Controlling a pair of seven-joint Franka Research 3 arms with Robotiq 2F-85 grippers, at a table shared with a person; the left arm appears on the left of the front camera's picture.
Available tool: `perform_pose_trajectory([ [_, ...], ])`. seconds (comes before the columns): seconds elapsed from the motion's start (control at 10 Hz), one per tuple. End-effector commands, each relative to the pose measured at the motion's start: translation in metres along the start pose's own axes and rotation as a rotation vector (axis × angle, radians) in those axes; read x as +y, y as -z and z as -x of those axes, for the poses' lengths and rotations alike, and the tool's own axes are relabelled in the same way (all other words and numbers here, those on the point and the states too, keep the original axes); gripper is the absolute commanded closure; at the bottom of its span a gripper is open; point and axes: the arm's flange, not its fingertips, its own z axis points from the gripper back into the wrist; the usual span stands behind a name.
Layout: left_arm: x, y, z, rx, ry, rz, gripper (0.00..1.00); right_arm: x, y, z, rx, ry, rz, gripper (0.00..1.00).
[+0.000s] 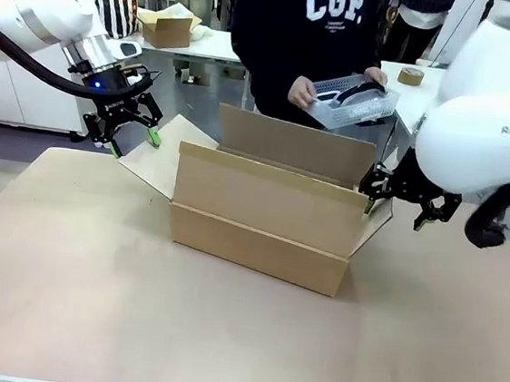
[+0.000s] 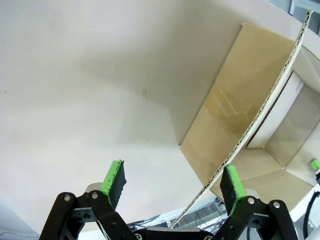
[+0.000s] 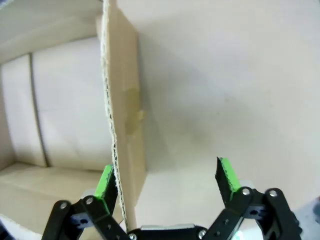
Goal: Pack the gift set into the box.
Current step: Place both hands on the side flaps of the Package Box and spread them outward.
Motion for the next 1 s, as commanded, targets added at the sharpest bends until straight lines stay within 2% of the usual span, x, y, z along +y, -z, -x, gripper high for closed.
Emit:
perform_pose_trajectory([
  [0.0,0.0,-0.001,0.001,-0.008,-0.017,-0.017,0.0,-0.029,0.016,0.012,-0.014,-0.03,-0.161,0.0],
  [0.3,0.0,-0.001,0.001,-0.008,-0.017,-0.017,0.0,-0.057,0.005,0.026,-0.061,-0.04,-0.234,0.0],
  [0.7,0.0,-0.001,0.001,-0.008,-0.017,-0.017,0.0,-0.072,0.015,0.038,0.022,-0.166,-0.241,0.0],
  [0.9,0.0,-0.001,0.001,-0.008,-0.017,-0.017,0.0,-0.084,0.011,0.048,-0.006,-0.195,-0.241,0.0],
])
